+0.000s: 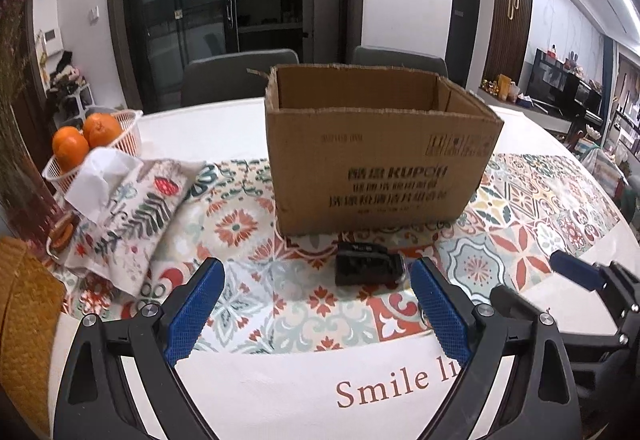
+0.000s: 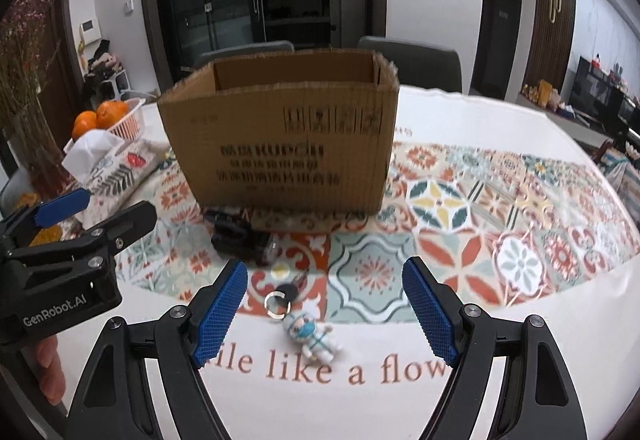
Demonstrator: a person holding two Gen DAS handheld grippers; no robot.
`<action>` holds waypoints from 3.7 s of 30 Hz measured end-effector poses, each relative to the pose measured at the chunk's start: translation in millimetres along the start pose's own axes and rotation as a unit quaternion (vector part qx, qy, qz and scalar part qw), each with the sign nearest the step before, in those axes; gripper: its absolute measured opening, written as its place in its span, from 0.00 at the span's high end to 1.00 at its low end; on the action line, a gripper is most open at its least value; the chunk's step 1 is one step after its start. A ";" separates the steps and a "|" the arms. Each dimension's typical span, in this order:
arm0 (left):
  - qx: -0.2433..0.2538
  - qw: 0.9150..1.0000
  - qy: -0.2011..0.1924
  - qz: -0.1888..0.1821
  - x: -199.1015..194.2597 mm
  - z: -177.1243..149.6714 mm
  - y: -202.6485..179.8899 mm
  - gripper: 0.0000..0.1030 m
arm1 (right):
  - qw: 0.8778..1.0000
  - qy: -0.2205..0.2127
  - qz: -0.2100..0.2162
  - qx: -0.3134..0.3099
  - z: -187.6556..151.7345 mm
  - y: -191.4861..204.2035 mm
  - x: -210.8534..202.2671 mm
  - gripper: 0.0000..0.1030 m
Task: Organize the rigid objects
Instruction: 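Withdraw both tools from the box back toward the table items, then grasp the black hair clipper with the left tool while the right tool grasps the doctor-figure keychain, then carry the clipper and keychain figure into the box and open both tools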
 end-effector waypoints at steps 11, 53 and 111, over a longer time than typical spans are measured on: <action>0.007 0.999 0.041 -0.028 23.9 -14.2 -13.4 0.07 | 0.998 0.054 0.022 0.019 -26.0 -2.3 24.2 0.22; 0.043 0.994 0.082 -0.058 113.1 -19.1 -64.5 0.23 | 0.995 0.093 0.010 0.018 -46.6 -24.9 78.5 0.44; -0.006 1.000 -0.020 -0.012 6.1 9.6 -13.7 0.30 | 0.998 -0.048 0.036 -0.021 17.3 -7.9 -3.2 0.73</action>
Point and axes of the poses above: each gripper's, at about its wrist camera, not at the fingertips, and x roughly the way its jaws point, y to its left, z to its top, the point moved 4 cm from there along x, roughly the way its jaws point, and after that the axes turned 8 degrees about z, right-handed, at the moved point
